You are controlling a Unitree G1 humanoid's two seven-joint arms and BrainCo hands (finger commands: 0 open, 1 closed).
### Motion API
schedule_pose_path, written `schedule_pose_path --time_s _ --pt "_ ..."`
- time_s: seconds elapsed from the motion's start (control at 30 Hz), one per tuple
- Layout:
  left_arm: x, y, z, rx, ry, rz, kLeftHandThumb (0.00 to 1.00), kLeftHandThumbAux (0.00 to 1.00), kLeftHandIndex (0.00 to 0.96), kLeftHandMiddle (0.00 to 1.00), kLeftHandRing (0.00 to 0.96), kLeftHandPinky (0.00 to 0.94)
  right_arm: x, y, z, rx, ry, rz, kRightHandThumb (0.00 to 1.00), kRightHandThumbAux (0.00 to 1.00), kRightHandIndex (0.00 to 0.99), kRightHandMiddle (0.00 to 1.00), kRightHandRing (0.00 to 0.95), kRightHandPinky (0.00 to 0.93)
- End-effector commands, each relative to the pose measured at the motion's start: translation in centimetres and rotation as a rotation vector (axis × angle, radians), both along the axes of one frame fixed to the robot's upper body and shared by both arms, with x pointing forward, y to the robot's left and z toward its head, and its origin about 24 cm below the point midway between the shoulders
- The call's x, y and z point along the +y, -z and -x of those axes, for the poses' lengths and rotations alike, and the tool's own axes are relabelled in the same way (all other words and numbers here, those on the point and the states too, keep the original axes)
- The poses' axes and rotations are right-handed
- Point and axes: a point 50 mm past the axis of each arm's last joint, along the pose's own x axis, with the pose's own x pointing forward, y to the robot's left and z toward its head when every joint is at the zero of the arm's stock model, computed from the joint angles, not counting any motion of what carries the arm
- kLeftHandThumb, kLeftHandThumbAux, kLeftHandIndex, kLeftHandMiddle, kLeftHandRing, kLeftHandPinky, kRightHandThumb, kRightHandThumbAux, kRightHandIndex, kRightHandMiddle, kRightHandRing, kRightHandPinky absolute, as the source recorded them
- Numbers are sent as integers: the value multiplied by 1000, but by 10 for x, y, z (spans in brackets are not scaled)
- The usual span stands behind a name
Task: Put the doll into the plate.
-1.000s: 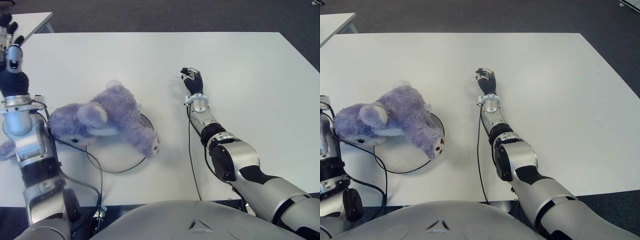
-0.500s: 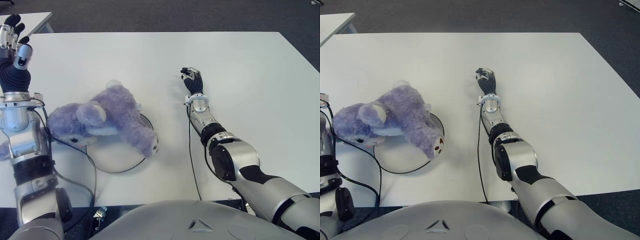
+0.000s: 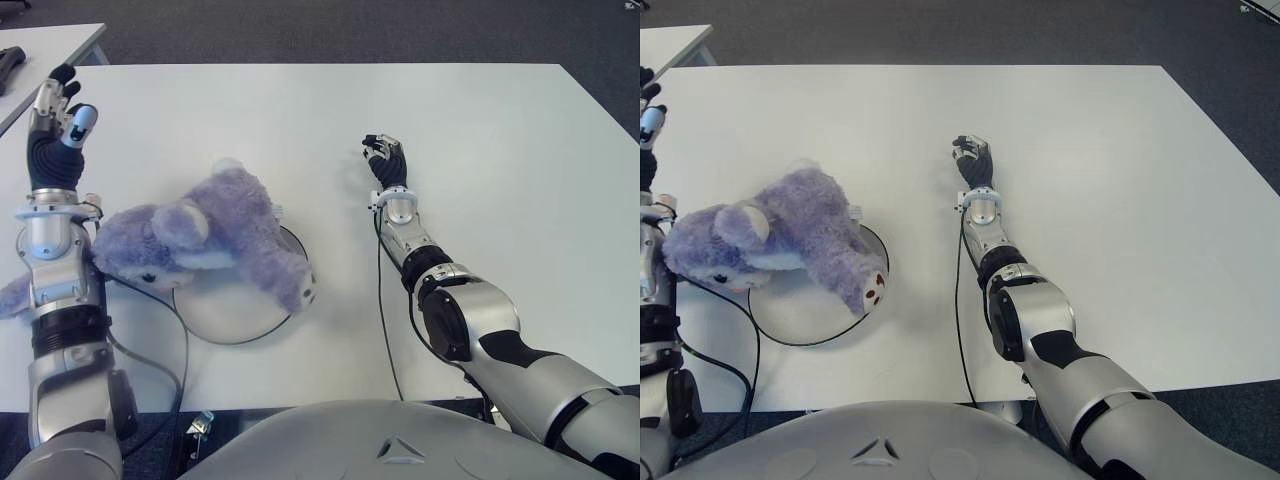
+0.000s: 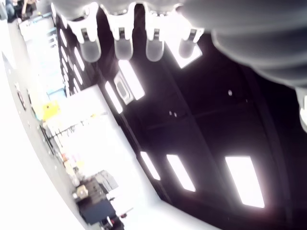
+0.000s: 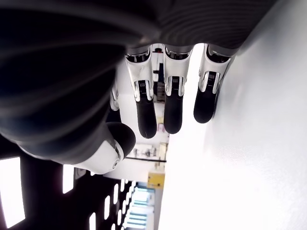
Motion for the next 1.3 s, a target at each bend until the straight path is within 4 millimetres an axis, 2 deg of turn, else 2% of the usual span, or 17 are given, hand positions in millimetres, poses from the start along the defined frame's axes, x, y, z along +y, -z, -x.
schedule_pose_path --time_s 0.03,0.53,0.73,0.97,1.3 --pt "-6 15 -6 80 20 -6 0 327 0 0 0 0 20 93 67 454 -9 -49 698 742 398 246 212 207" --pt "-12 45 -14 184 48 10 0 296 0 0 0 0 20 93 67 453 -1 -55 700 742 398 249 212 202" --pt "-25 69 -17 246 87 45 0 284 0 0 0 0 20 93 67 449 -3 -52 701 741 398 251 210 202" --pt "-37 88 -22 301 113 77 0 271 0 0 0 7 20 93 68 450 -7 -48 701 741 398 249 208 198" --pt "-43 97 -24 342 139 112 0 259 0 0 0 0 20 94 68 450 -2 -62 701 741 399 247 205 195"
